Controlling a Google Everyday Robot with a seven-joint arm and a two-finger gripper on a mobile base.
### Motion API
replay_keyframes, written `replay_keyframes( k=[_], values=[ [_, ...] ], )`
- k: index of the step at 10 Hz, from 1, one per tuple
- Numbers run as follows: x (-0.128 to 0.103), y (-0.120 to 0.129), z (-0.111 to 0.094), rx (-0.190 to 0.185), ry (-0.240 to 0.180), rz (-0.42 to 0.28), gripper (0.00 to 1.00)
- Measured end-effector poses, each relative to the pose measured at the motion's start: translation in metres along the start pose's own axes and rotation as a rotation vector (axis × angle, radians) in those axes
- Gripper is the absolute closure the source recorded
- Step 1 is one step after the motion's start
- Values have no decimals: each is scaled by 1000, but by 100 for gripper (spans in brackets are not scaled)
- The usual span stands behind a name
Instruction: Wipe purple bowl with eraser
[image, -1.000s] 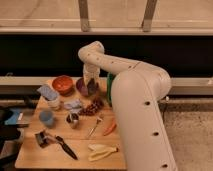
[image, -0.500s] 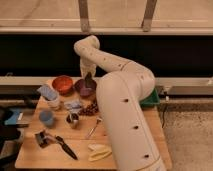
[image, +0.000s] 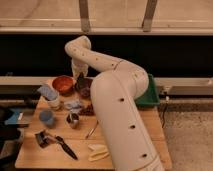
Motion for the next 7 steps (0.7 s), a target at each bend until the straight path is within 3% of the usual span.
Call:
replay_keyframes(
  k=[3,7],
  values=[
    [20,-18,-3,-9,0,42,88],
    [-2,-37,3,10,11,79,88]
  ],
)
